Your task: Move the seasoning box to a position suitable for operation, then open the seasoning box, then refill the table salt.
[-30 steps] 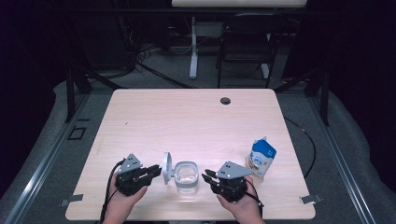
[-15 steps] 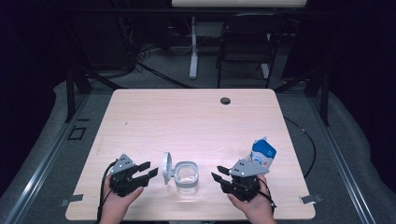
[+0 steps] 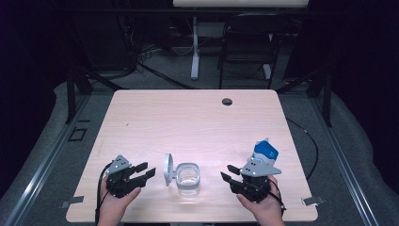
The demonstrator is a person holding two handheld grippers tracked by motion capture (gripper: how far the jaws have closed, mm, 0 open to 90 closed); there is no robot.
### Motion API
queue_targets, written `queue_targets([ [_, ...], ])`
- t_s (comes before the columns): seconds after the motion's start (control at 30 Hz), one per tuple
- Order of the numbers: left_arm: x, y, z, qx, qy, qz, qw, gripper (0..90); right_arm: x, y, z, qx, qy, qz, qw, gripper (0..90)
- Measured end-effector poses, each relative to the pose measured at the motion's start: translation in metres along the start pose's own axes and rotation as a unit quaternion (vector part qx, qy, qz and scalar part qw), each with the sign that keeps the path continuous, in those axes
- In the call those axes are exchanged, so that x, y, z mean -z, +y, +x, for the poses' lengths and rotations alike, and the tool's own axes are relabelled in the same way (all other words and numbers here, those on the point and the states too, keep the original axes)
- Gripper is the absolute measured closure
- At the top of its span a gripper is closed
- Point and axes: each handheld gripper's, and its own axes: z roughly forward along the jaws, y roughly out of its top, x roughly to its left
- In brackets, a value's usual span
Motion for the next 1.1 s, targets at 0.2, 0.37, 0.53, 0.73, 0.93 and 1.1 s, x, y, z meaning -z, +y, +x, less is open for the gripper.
queue_targets([
  [0.2, 0.001, 0.002, 0.0, 0.0, -0.001, -0.001, 1.0, 56.0, 0.001, -0.003, -0.003, -0.004, -0.004, 0.003, 1.0, 64.3],
  [0.37, 0.001, 0.003, -0.001, -0.001, 0.0, -0.003, 1.0, 56.0, 0.003, -0.004, -0.003, -0.005, -0.007, 0.002, 1.0, 63.9],
  [0.53, 0.001, 0.004, -0.001, 0.0, 0.0, -0.005, 1.0, 55.1, 0.01, -0.002, -0.003, -0.006, -0.008, -0.005, 0.9999, 60.1],
  [0.73, 0.003, 0.005, 0.001, 0.004, 0.003, -0.012, 0.9999, 52.5, 0.017, -0.002, -0.005, -0.013, -0.008, 0.0, 0.9999, 57.7],
  [0.93, 0.006, 0.005, 0.004, 0.006, 0.008, -0.013, 0.9999, 52.8, 0.02, -0.013, -0.008, -0.026, -0.012, 0.006, 0.9996, 56.4],
  [1.1, 0.006, 0.006, 0.005, 0.009, 0.008, -0.018, 0.9998, 52.4, 0.024, -0.022, -0.01, -0.028, -0.018, 0.012, 0.9994, 55.2],
])
